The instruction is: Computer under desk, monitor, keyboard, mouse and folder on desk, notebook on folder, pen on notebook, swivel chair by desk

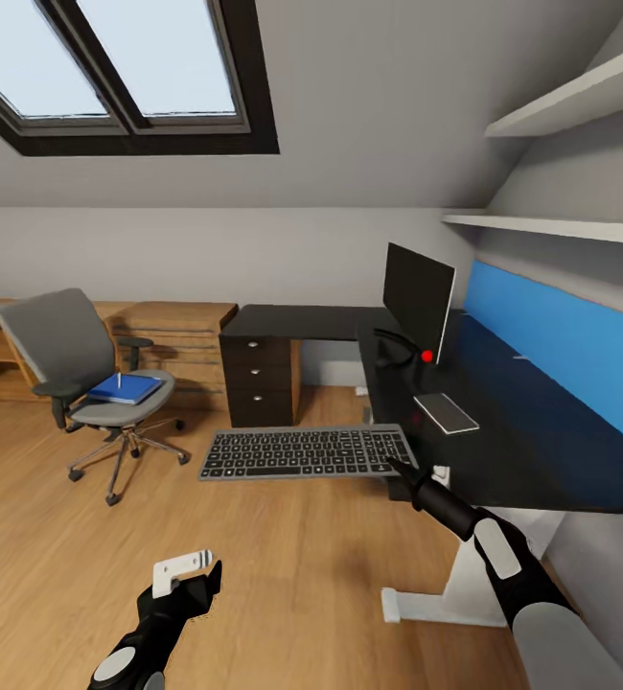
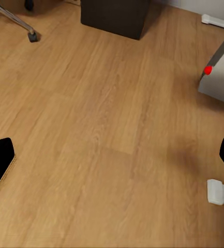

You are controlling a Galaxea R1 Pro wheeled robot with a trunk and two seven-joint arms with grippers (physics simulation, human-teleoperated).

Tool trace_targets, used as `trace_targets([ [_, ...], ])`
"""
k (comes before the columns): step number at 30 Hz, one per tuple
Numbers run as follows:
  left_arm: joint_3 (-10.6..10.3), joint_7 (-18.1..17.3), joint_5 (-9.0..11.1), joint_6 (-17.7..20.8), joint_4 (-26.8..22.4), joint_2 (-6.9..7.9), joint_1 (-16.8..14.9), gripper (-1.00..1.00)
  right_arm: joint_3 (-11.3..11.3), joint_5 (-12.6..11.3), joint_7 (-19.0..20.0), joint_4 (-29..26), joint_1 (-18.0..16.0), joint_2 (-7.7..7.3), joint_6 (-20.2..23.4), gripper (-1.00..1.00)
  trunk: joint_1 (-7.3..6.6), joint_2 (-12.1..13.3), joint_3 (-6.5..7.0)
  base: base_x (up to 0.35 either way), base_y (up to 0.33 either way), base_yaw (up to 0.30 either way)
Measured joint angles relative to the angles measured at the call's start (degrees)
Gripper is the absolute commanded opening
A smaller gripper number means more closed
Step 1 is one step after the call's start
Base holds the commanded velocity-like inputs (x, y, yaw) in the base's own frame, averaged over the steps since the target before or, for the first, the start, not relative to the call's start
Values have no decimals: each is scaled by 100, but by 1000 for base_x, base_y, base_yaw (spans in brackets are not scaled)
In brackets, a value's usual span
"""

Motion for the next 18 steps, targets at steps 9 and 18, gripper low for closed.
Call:
trace_targets([
  [9,-5,0,0,-9,0,0,0,100,-1,21,4,-4,1,3,-35,-100,-1,0,79,223,247,-15],
  [18,-11,0,-1,-35,7,1,0,100,-2,42,4,-6,3,4,-42,-100,-1,0,132,304,134,-55],
])
